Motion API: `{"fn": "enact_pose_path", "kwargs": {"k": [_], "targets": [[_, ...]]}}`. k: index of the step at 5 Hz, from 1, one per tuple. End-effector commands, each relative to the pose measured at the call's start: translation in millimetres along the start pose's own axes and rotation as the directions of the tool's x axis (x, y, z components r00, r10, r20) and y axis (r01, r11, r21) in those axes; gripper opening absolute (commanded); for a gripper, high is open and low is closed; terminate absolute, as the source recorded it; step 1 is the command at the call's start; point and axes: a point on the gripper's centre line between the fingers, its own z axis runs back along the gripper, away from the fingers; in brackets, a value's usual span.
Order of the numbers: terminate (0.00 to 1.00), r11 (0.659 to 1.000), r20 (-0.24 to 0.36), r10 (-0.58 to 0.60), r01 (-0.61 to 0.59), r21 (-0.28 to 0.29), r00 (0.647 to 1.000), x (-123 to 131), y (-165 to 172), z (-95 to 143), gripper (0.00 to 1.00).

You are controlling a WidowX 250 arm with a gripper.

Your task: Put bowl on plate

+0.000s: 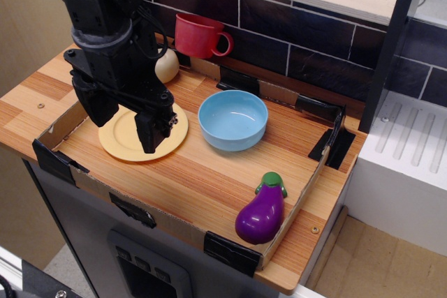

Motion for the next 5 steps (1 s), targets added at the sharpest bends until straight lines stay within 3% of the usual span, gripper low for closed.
{"fn": "enact_pose_path", "kwargs": {"k": [1, 3, 4, 5], "targets": [[0.0, 1.0, 0.0, 0.0, 0.0, 0.0, 1.0, 0, 0, 0, 1.0], [0.0, 0.988, 0.045, 0.151, -0.149, -0.037, 0.988, 65, -35, -13, 1.0], [0.0, 0.953, 0.051, 0.3, -0.296, -0.065, 0.953, 88, -28, -20, 1.0], [0.0, 0.939, 0.063, 0.344, -0.342, -0.047, 0.937, 92, -22, -29, 1.0]]}}
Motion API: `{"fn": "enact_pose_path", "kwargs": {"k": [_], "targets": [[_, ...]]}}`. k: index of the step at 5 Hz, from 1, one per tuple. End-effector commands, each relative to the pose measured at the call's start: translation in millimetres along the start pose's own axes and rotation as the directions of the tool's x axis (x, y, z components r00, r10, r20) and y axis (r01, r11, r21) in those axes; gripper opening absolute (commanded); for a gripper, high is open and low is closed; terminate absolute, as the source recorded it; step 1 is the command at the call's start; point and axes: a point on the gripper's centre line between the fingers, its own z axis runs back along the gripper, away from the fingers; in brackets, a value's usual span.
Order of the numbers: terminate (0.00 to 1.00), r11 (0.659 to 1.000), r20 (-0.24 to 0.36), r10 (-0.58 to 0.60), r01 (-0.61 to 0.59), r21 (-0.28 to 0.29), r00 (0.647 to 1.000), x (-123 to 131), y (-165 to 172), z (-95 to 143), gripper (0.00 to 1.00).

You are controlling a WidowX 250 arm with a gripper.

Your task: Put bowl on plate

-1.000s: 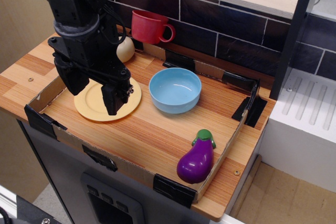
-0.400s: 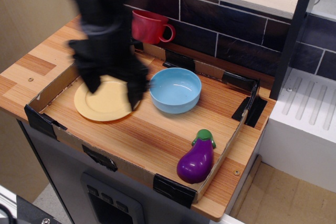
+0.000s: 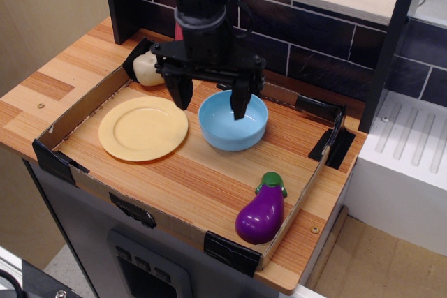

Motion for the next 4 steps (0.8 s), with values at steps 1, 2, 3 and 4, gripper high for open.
{"fn": "enact_pose_path", "kwargs": {"k": [1, 2, 3, 4], "targets": [[0.0, 0.996, 0.04, 0.09, -0.091, 0.018, 0.995, 19, 16, -4, 1.0], [0.0, 0.993, 0.004, 0.11, -0.11, 0.031, 0.994, 19, 23, -15, 1.0], [0.0, 0.994, -0.012, 0.103, -0.102, 0.042, 0.995, 18, 21, -30, 1.0], [0.0, 0.995, 0.011, 0.1, -0.1, 0.029, 0.995, 18, 16, -36, 0.0]]}}
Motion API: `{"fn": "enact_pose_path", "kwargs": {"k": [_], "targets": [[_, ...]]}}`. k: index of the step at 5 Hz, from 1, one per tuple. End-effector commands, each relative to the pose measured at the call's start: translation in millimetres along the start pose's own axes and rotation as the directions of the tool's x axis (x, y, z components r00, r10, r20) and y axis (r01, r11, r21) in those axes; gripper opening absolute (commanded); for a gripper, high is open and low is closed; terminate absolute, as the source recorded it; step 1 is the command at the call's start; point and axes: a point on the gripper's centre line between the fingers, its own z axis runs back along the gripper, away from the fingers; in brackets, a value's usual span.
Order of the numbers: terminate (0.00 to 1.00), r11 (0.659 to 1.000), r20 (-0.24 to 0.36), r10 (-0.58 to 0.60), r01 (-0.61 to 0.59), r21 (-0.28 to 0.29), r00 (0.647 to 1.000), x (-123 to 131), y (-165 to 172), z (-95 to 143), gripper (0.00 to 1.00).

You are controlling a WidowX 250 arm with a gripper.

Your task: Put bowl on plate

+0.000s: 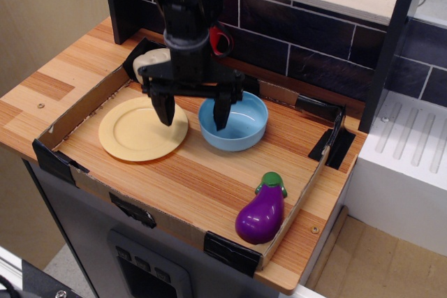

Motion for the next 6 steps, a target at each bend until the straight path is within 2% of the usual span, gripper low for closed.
{"fn": "enact_pose_path", "kwargs": {"k": [1, 3, 4, 5, 6], "targets": [[0.0, 0.999, 0.056, -0.006, 0.008, -0.04, 0.998, 11, -9, 6, 0.0], [0.0, 0.996, 0.069, 0.019, -0.013, -0.086, 0.997, 11, -5, 23, 0.0], [0.0, 0.994, 0.057, 0.037, -0.031, -0.109, 0.998, 9, 14, 37, 0.0], [0.0, 0.994, 0.059, 0.051, -0.045, -0.1, 0.997, 11, 45, 41, 0.0], [0.0, 0.997, 0.062, 0.064, -0.062, -0.039, 0.996, 16, 78, 32, 0.0]]}}
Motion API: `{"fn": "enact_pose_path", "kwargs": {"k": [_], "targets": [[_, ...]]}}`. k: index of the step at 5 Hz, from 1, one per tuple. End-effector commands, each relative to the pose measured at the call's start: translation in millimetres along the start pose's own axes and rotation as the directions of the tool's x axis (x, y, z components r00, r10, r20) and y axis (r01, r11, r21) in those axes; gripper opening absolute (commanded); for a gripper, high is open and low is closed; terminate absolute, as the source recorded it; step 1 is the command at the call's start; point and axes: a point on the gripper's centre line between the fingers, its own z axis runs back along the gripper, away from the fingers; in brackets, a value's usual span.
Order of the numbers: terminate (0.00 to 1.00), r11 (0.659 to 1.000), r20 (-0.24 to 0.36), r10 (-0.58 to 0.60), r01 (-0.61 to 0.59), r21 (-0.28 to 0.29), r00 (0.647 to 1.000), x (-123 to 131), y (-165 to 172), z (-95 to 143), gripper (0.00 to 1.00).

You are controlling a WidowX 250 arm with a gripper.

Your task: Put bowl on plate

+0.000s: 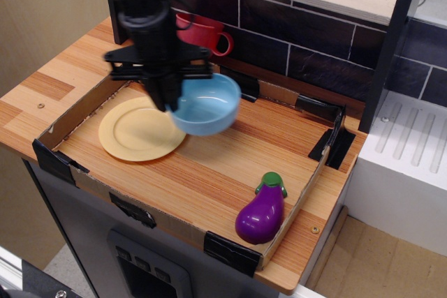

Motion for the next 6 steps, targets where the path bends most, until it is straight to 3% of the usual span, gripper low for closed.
{"fn": "enact_pose_path", "kwargs": {"k": [1, 3, 4, 6], "targets": [[0.0, 0.994, 0.057, -0.001, -0.006, 0.113, 0.998, 19, 63, -5, 0.0], [0.0, 0.992, 0.056, -0.043, 0.036, 0.123, 0.997, 15, 66, -9, 0.0], [0.0, 0.991, 0.051, -0.042, 0.035, 0.129, 0.998, 13, 65, -1, 1.0], [0.0, 0.994, 0.097, -0.03, 0.02, 0.107, 0.995, 13, 55, 48, 1.0]]}}
